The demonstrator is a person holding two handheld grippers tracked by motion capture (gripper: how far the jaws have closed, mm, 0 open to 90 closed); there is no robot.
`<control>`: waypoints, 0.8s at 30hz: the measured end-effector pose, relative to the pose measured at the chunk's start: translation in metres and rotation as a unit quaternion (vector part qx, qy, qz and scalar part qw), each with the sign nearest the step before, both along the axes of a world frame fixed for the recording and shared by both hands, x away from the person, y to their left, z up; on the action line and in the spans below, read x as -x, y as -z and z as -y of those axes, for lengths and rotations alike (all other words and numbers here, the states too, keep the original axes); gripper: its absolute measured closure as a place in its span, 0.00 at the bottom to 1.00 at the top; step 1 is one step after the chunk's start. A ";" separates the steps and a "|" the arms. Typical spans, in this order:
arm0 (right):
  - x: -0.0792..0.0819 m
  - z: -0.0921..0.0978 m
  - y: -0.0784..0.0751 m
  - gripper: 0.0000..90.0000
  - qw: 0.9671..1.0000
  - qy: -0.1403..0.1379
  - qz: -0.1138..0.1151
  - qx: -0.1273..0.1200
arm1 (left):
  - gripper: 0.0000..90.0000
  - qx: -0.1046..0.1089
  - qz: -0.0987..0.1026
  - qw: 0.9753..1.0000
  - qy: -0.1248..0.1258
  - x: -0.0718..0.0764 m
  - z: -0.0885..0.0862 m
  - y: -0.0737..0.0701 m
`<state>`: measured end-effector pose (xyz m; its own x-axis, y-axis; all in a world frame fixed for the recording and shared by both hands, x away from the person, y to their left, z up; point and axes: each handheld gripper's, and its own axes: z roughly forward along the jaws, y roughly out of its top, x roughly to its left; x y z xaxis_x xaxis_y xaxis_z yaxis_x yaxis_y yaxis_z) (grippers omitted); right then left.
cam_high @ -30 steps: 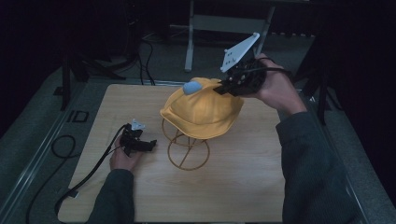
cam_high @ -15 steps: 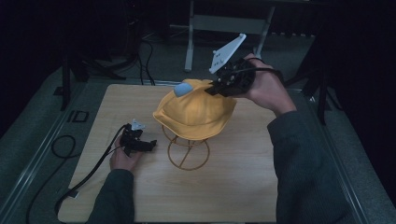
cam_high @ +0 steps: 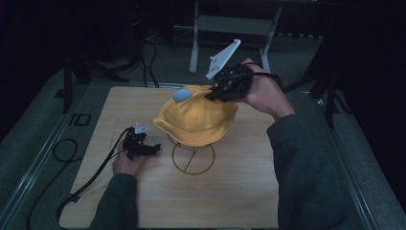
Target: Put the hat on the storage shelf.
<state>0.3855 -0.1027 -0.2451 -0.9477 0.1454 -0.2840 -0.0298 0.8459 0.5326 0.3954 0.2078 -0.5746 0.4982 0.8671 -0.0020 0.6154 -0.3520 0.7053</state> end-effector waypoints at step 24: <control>0.001 -0.017 0.016 0.70 1.000 -0.020 -0.014 -0.014 | 0.12 -0.001 -0.003 1.000 0.001 0.000 0.000 0.000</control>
